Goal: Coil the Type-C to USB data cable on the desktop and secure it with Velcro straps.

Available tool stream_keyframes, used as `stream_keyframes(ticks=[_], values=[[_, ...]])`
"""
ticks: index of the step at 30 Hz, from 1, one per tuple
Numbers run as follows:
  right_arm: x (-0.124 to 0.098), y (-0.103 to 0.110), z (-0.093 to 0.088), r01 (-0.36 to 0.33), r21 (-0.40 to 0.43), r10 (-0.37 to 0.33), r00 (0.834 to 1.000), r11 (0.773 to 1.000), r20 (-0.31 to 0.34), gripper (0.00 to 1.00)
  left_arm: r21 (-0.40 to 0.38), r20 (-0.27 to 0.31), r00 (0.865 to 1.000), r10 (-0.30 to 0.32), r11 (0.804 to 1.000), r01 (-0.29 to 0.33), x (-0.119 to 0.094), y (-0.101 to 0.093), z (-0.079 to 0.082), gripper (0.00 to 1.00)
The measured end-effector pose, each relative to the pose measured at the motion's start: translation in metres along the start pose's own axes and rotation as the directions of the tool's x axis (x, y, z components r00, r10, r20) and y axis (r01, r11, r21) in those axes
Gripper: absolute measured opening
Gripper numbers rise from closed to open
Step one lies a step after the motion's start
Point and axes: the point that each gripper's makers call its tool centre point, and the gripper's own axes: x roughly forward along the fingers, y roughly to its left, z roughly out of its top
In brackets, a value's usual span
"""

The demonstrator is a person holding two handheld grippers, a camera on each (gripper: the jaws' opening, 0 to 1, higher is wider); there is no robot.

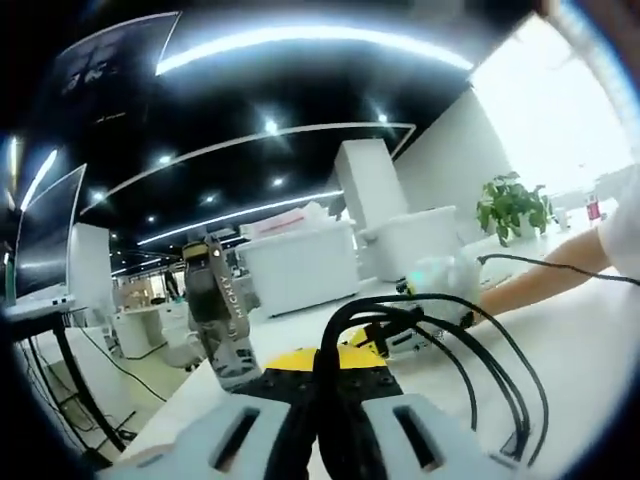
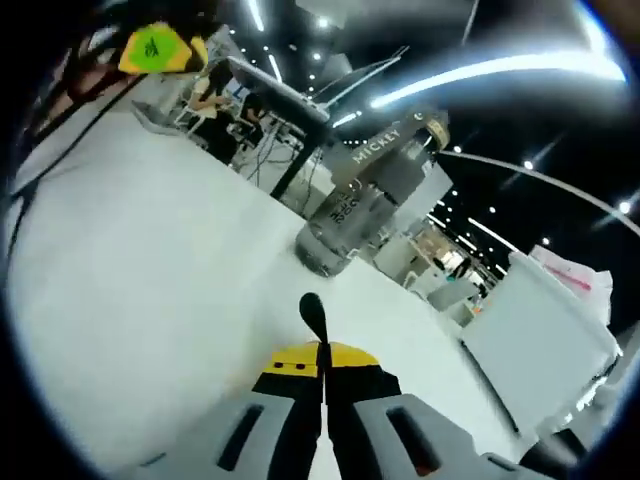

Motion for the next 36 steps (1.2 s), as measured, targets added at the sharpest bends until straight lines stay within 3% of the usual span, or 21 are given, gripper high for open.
stream_keyframes(ticks=[5, 6, 13, 15, 17, 18, 20, 23, 25, 27, 28, 30, 33, 36], values=[[-0.093, 0.007, 0.008, 0.016, 0.080, -0.020, 0.999, 0.997, 0.045, 0.00, 0.028, 0.001, 0.996, -0.093, 0.995, 0.093, 0.002, -0.038, 0.017, 0.05], [-0.119, 0.010, 0.007, 0.019, 0.091, -0.023, 0.999, 0.996, 0.043, 0.00, 0.012, 0.003, 0.991, -0.136, 0.991, 0.136, 0.003, -0.053, 0.022, 0.05], [-0.218, 0.042, -0.007, 0.028, 0.056, -0.029, 1.000, 0.998, 0.003, 0.01, 0.010, 0.046, 0.952, -0.303, 0.953, 0.303, 0.002, -0.135, 0.058, 0.05], [-0.235, 0.048, -0.015, 0.040, 0.197, -0.042, 0.999, 0.980, 0.007, 0.05, -0.006, 0.062, 0.934, -0.352, 0.935, 0.353, 0.001, -0.159, 0.070, 0.05], [-0.250, 0.050, -0.019, 0.044, 0.342, -0.054, 0.998, 0.939, 0.022, 0.19, -0.040, 0.071, 0.915, -0.397, 0.915, 0.401, 0.001, -0.179, 0.080, 0.05], [-0.257, 0.051, -0.019, 0.038, 0.380, -0.053, 0.998, 0.924, 0.029, 0.23, -0.067, 0.074, 0.903, -0.424, 0.901, 0.428, 0.002, -0.190, 0.083, 0.05], [-0.270, 0.048, -0.015, 0.048, 0.406, -0.078, 0.995, 0.913, 0.057, 0.18, -0.083, 0.066, 0.897, -0.437, 0.894, 0.441, 0.007, -0.198, 0.086, 0.05], [-0.294, 0.039, -0.016, 0.090, 0.423, -0.130, 0.989, 0.901, 0.066, 0.18, -0.082, 0.008, 0.893, -0.450, 0.890, 0.449, 0.021, -0.211, 0.075, 0.05], [-0.312, 0.032, -0.021, 0.115, 0.489, -0.170, 0.983, 0.865, 0.069, 0.18, -0.146, -0.021, 0.873, -0.487, 0.866, 0.479, 0.029, -0.220, 0.067, 0.05], [-0.322, 0.033, -0.027, 0.115, 0.512, -0.177, 0.982, 0.852, 0.073, 0.17, -0.231, -0.030, 0.843, -0.538, 0.824, 0.517, 0.036, -0.232, 0.059, 0.05], [-0.324, 0.037, -0.030, 0.112, 0.509, -0.168, 0.983, 0.854, 0.067, 0.17, -0.268, -0.041, 0.826, -0.562, 0.802, 0.533, 0.040, -0.239, 0.053, 0.05], [-0.334, 0.046, -0.037, 0.116, 0.480, -0.156, 0.987, 0.870, 0.044, 0.17, -0.300, -0.065, 0.812, -0.581, 0.787, 0.539, 0.045, -0.249, 0.043, 0.05], [-0.343, 0.056, -0.048, 0.117, 0.476, -0.128, 0.992, 0.872, -0.008, 0.21, -0.321, -0.108, 0.795, -0.597, 0.778, 0.540, 0.051, -0.265, 0.027, 0.05], [-0.362, 0.045, -0.054, 0.182, 0.446, -0.185, 0.982, 0.876, -0.038, 0.22, -0.339, -0.142, 0.790, -0.597, 0.779, 0.528, 0.054, -0.278, 0.015, 0.05]])
